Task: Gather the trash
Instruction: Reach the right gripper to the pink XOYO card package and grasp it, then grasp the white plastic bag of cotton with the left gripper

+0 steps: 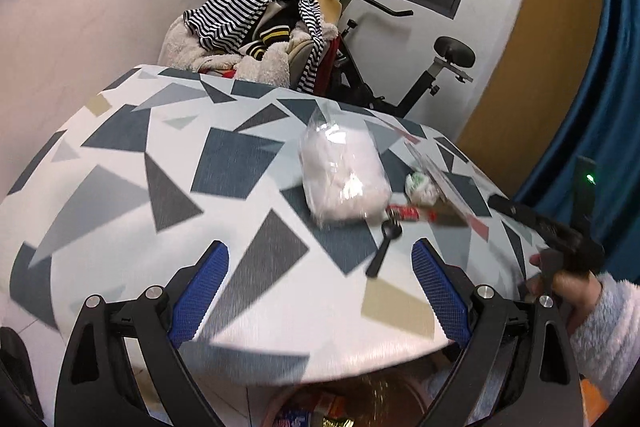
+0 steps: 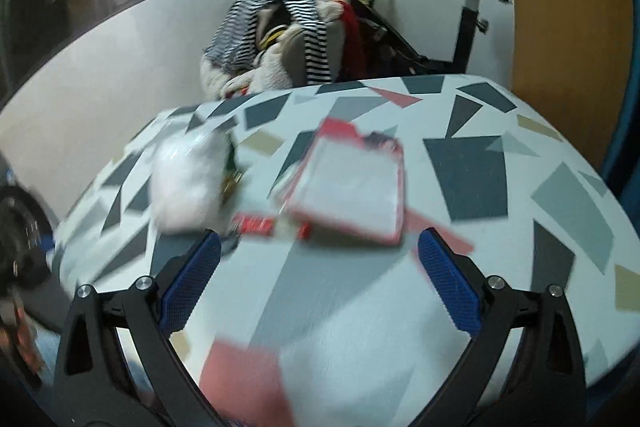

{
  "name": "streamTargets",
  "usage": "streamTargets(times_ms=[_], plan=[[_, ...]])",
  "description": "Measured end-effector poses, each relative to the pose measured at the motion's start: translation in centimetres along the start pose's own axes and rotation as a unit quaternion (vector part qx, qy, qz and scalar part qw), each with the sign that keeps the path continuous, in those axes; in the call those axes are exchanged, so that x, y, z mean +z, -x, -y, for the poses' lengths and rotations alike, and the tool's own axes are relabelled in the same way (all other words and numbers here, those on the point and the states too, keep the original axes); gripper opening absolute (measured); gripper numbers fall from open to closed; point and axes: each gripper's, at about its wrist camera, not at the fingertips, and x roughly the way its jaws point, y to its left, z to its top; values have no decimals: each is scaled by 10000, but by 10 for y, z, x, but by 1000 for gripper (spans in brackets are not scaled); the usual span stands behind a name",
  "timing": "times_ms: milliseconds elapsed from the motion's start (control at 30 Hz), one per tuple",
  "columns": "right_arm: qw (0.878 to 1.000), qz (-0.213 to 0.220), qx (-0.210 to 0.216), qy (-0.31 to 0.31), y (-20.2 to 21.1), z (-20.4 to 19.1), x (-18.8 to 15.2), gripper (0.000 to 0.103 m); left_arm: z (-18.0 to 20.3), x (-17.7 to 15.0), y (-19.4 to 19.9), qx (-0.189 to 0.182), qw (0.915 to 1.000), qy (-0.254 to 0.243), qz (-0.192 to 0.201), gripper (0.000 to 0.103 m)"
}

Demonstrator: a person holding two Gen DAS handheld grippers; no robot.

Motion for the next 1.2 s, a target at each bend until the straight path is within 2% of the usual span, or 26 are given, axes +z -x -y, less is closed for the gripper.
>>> streamTargets(times_ms=[67,233,533,633,833,1033,1200], plan=[[9995,-95,-41,-313,-22,13,18,97,0,8,-8,-11,10000,14,11,91],[9967,-453,-167,-650,-70,27,41,97,-1,14,-23,-48,10000,67,-34,91],[9903,-923,-148,-1026,-112,37,46,97,-6,15,-39,-55,9998,116,-155,91],[9887,-854,-12,-1230,-111,43,43,94,-6,16,-43,-76,9997,145,-186,91],[9930,-578,60,-1028,-96,38,42,94,-5,22,-62,-137,9990,269,-332,91],[9959,-306,156,-837,-73,34,41,94,-7,33,-105,-362,9946,753,-623,91],[9974,-127,227,-672,-52,29,38,94,-5,45,-134,-508,9904,1159,-548,91]])
